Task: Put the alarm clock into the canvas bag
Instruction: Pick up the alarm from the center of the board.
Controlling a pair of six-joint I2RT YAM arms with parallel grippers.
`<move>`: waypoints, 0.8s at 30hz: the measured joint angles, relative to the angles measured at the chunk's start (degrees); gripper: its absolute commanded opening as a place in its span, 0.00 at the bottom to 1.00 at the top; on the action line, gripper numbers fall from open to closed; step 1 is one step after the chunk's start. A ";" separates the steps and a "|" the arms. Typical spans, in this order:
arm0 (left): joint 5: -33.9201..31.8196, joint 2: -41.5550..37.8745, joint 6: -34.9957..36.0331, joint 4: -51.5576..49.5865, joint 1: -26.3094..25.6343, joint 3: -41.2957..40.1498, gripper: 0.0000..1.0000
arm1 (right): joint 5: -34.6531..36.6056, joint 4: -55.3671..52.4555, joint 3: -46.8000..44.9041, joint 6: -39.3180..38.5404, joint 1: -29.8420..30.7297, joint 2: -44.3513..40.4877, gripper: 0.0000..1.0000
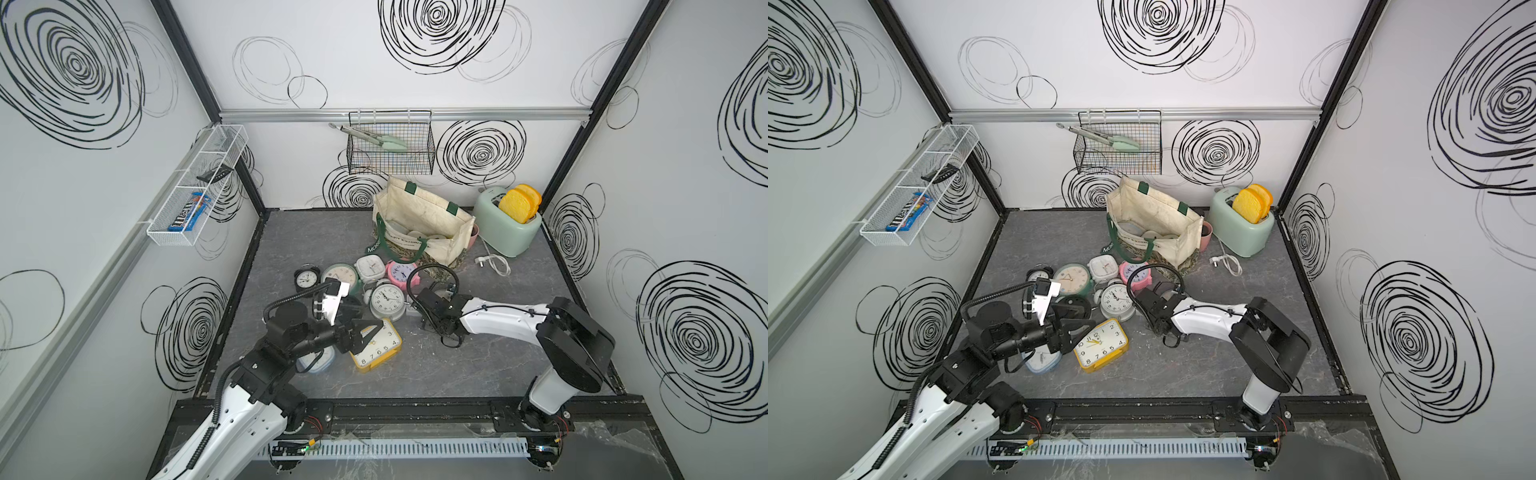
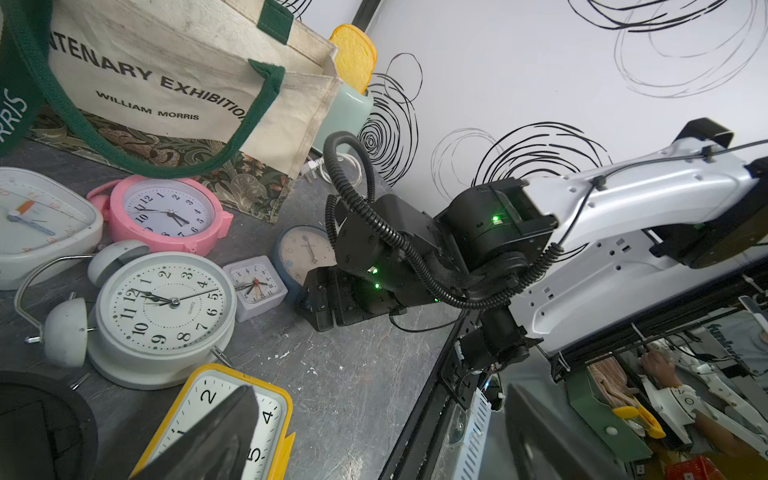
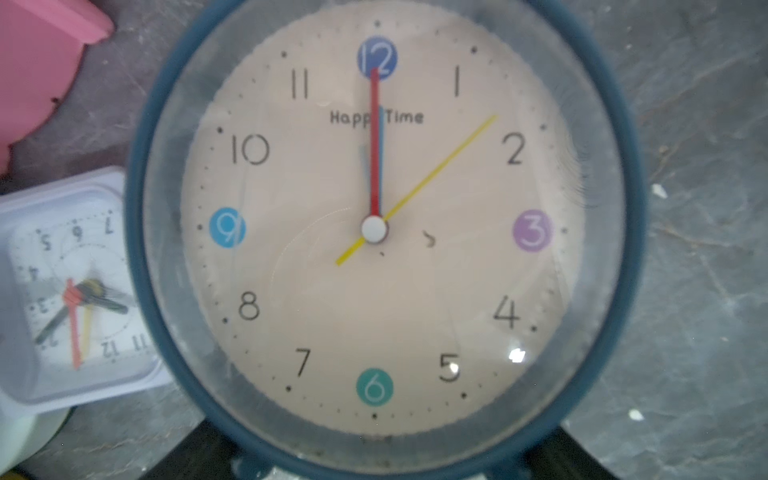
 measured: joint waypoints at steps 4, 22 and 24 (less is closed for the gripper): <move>0.00 0.02 0.00 0.00 0.00 0.00 0.96 | 0.55 0.94 -0.66 -1.25 0.00 -0.31 0.75; -1.11 2.93 -0.44 -0.09 -0.66 0.00 0.96 | 1.14 10.54 -14.16 -15.39 0.83 -24.52 0.64; -1.53 3.80 -0.66 -0.07 -0.66 0.00 0.96 | 0.66 12.11 -15.54 -18.21 0.83 -28.46 0.62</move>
